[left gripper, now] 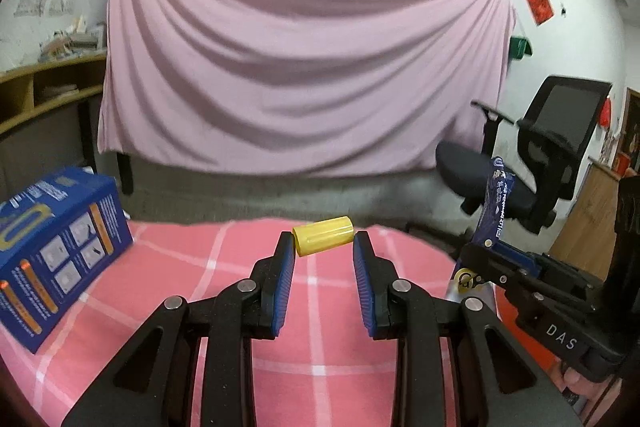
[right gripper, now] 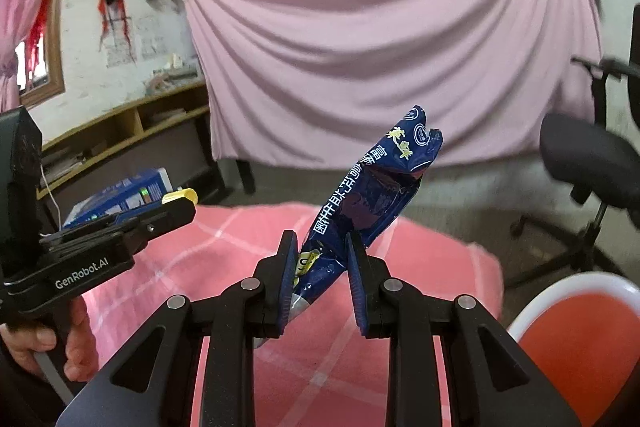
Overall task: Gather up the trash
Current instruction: 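Carry the yellow cylinder and blue wrapper over the bucket with both tools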
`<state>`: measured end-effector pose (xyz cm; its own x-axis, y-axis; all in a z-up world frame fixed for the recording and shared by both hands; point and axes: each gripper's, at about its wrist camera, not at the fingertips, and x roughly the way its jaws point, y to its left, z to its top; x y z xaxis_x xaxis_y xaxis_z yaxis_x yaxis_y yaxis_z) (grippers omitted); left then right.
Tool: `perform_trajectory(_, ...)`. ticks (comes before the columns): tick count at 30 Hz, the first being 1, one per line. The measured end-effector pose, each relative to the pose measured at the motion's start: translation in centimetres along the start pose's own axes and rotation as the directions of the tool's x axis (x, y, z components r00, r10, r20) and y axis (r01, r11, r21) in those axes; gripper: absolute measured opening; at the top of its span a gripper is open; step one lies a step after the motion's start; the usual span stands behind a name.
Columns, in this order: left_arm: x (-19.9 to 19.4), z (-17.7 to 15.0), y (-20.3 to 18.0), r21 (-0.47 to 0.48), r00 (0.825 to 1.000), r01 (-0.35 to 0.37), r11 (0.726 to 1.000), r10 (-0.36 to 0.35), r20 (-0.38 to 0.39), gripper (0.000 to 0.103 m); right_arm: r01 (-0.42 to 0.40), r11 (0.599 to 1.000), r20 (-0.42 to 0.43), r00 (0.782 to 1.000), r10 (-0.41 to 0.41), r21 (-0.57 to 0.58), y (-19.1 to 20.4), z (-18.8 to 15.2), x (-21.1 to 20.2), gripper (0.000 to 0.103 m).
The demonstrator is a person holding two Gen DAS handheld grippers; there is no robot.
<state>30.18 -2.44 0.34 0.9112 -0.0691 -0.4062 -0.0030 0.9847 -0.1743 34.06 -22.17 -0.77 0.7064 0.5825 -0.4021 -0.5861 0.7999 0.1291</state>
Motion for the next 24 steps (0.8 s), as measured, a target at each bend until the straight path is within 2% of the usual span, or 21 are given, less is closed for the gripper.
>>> perform_trajectory(4, -2.4, 0.1, -1.2, 0.018, 0.997, 0.01, 1.0, -0.011, 0.083, 0.025, 0.019, 1.0, 0.116, 0.993, -0.018, -0.009, 0.3, 0.3, -2.8, 0.023)
perform_trajectory(8, -4.2, 0.1, -2.5, 0.045, 0.988, 0.018, 0.999, -0.025, 0.154, 0.025, 0.074, 0.996, 0.246, 0.968, -0.06, -0.047, 0.8, 0.5, -6.0, 0.023)
perform_trajectory(14, -6.6, 0.4, -5.8, 0.103, 0.968, 0.047, 0.994, -0.071, 0.24, 0.025, 0.176, 0.983, 0.408, 0.901, -0.144, -0.044, 0.2, 0.3, -10.5, 0.023)
perform_trajectory(18, -7.5, 0.9, -8.0, 0.15, 0.96, 0.07, 0.986, -0.108, 0.26, 0.025, 0.223, 0.975, 0.465, 0.865, -0.188, -0.02, -0.8, 0.0, -12.8, 0.023)
perform_trajectory(24, -7.9, 1.1, -12.2, 0.202, 0.954, 0.107, 0.973, -0.158, 0.255, 0.025, 0.264, 0.964, 0.486, 0.838, -0.247, 0.035, -3.0, -0.4, -15.1, 0.023)
